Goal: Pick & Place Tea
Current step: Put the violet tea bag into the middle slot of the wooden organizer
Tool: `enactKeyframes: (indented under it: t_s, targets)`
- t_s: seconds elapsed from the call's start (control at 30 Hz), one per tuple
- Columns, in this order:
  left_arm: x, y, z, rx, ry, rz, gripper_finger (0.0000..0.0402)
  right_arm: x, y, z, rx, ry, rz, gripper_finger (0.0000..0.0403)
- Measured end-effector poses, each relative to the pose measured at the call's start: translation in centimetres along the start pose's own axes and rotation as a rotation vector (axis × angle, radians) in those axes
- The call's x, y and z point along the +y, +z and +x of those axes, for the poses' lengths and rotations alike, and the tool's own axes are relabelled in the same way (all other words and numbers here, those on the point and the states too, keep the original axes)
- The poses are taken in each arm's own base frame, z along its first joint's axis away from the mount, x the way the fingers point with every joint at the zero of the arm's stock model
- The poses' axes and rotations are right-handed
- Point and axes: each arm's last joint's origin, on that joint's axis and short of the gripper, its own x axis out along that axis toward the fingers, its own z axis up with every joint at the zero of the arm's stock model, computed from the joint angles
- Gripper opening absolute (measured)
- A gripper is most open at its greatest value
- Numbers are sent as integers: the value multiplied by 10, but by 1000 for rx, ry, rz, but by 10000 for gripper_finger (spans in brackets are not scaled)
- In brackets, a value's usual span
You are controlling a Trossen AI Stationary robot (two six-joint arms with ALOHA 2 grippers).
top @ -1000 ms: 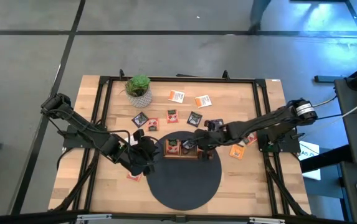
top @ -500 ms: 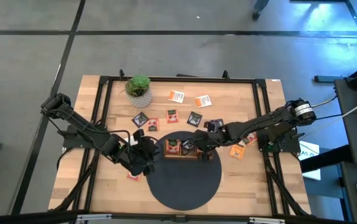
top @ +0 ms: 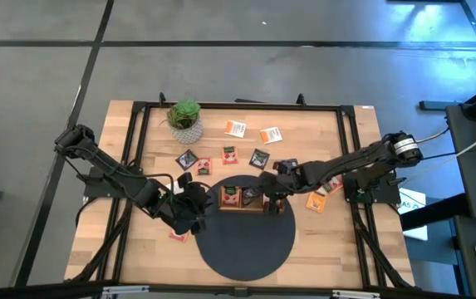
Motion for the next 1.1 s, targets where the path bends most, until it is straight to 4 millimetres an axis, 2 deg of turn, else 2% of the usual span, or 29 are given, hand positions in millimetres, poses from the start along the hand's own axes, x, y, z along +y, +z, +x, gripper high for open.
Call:
enactKeyframes:
  t_s: [0.23,0.37,0.53,0.67,0.77,0.9,1.1]
  targets:
    - [0,0,0,1,1,2,84,3,28,-32,66,2,-37,3]
    - [0,0,0,1,2,2,84,7,44,-41,129,-17,-91,2]
    - [0,0,0,2,3,12,84,15,66,-25,260,27,-160,2]
    - [0,0,0,1,2,11,84,16,76,-12,370,-1,-200,1]
    - [0,0,0,6,-5,11,84,16,80,-3,438,-16,-235,1]
    - [0,0,0,8,-8,10,84,19,85,6,445,-11,-265,1]
    - [0,-1,0,9,-8,11,84,19,84,10,450,-9,-283,9]
